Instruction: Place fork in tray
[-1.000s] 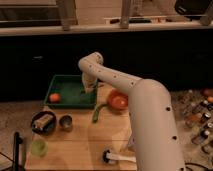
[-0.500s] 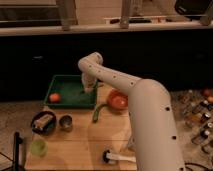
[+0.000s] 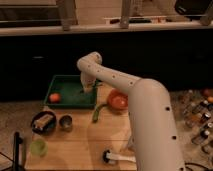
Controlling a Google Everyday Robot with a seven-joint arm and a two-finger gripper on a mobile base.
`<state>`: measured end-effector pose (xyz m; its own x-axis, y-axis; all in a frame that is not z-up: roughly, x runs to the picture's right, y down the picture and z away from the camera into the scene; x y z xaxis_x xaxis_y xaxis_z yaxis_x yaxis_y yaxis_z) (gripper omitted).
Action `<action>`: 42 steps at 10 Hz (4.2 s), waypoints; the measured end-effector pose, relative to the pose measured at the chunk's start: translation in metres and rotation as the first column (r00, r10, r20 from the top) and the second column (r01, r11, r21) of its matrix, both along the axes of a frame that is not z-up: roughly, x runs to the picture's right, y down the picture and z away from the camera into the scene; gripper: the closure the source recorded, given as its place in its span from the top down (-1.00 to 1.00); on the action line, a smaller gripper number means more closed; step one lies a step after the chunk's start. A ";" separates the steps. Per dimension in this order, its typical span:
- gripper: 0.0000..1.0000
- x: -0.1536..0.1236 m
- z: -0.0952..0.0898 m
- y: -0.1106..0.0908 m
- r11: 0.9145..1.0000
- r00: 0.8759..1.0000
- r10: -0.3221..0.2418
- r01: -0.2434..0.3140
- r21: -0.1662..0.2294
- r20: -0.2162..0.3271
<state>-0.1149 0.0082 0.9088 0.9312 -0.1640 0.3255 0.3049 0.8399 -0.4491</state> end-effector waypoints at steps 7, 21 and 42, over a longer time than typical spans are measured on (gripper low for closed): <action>-1.00 -0.028 -0.009 -0.006 0.998 0.998 -0.055 0.053 0.025 0.043; -1.00 -0.067 -0.006 -0.012 0.995 0.990 -0.100 0.098 0.023 0.097; 0.60 -0.051 -0.003 -0.018 0.999 0.993 -0.041 0.041 0.002 0.110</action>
